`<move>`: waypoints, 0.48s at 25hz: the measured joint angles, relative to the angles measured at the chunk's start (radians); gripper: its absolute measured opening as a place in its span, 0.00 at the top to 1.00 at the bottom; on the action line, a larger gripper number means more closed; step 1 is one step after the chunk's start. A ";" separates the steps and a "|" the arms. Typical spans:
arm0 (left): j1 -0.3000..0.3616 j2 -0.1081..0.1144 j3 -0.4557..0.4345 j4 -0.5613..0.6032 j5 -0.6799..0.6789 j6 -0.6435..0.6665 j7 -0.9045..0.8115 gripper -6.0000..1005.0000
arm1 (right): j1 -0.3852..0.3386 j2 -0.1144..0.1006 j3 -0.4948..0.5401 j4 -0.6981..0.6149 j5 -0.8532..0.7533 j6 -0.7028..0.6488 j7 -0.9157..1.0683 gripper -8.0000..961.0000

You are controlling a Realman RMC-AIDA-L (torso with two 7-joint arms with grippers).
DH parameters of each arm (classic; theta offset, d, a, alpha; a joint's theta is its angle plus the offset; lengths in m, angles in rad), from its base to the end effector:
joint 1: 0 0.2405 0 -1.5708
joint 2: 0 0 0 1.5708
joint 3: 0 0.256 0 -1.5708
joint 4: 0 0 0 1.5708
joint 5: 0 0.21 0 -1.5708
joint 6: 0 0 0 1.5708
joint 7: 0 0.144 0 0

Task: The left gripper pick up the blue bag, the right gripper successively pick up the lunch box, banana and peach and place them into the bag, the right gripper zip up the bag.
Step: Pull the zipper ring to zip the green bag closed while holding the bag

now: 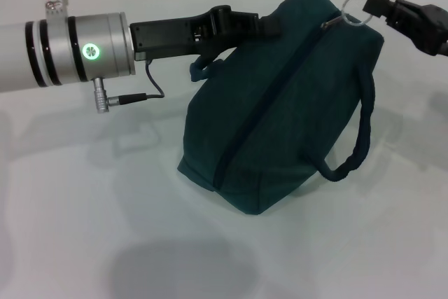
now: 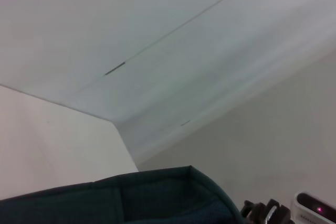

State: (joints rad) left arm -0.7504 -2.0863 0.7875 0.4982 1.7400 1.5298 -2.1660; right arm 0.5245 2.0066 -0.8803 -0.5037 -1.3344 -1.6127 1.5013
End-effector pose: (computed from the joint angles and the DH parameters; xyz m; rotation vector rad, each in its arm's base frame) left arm -0.1678 0.3726 -0.0221 2.3708 1.5125 1.0594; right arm 0.2246 0.3469 0.0400 -2.4134 0.7754 1.4012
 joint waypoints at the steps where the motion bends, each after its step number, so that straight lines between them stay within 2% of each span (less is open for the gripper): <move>1: 0.000 0.000 0.000 -0.004 -0.001 0.002 0.000 0.93 | -0.001 -0.001 0.001 0.001 0.004 -0.001 0.000 0.95; 6: 0.000 0.000 0.000 -0.027 -0.005 0.006 0.003 0.93 | -0.005 -0.005 0.012 0.012 0.020 -0.013 0.005 0.95; 12: 0.002 -0.001 0.000 -0.038 -0.027 0.018 0.009 0.93 | 0.003 -0.026 0.041 0.081 0.031 -0.022 0.037 0.95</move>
State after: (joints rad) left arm -0.7487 -2.0871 0.7870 0.4605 1.7131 1.5480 -2.1575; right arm 0.5272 1.9807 -0.8391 -0.4228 -1.3034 -1.6350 1.5384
